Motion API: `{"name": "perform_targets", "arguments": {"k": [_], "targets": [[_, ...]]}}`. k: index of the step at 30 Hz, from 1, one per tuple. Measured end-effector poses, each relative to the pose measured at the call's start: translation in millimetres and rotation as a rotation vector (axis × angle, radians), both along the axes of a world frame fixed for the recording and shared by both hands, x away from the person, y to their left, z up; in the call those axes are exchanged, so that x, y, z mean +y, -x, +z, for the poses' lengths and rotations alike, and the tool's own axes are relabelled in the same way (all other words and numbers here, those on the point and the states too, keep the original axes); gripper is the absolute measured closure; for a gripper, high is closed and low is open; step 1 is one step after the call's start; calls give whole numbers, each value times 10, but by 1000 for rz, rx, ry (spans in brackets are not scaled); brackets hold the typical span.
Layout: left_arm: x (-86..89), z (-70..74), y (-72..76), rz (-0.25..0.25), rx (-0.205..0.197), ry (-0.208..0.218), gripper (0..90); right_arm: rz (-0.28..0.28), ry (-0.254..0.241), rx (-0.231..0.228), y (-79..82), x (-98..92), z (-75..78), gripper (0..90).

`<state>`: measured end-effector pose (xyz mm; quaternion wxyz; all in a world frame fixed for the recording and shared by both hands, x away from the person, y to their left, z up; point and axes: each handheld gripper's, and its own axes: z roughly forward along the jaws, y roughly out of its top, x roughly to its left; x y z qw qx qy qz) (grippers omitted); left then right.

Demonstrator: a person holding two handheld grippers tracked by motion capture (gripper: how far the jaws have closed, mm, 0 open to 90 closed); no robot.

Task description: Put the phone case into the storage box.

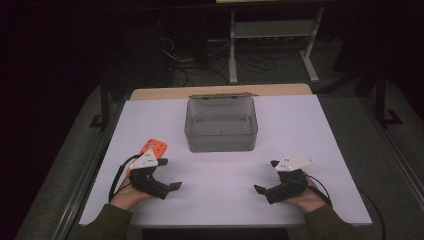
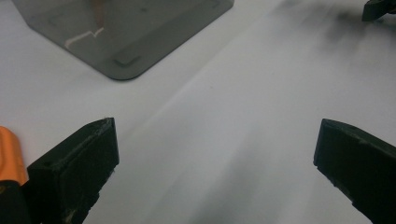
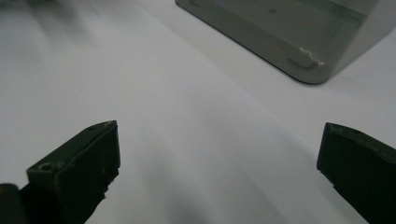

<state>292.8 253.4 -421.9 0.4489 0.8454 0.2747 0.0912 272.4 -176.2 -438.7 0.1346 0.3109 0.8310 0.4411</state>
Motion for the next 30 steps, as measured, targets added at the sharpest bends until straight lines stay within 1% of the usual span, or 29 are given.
{"name": "perform_targets", "arguments": {"k": [2, 7, 13, 15, 17, 20, 25, 30], "targets": [[11, 34, -31, 8, -5, -5, 0, -5, -1, 0, 0, -8, 2, 0], [28, 80, -54, 17, -9, -7, 0, -8, 1, 1, 1, -16, -3, 0], [33, 132, -94, 29, -5, -17, 0, -16, -1, 7, -5, -23, -6, 0], [34, 145, -117, 33, -6, -24, 0, -16, -2, 7, -4, -23, -6, 0], [33, 164, -135, 45, -5, -22, 0, -17, -2, 5, -6, -22, -6, 0], [41, 200, -161, 47, -11, -29, 0, -18, -3, 6, -8, -23, -6, 0], [56, 283, -236, 69, -18, -42, 0, -20, -4, 7, -10, -23, -6, 0], [78, 335, -287, 85, -22, -49, 0, -18, -3, 8, -15, -22, -11, 0]]}}
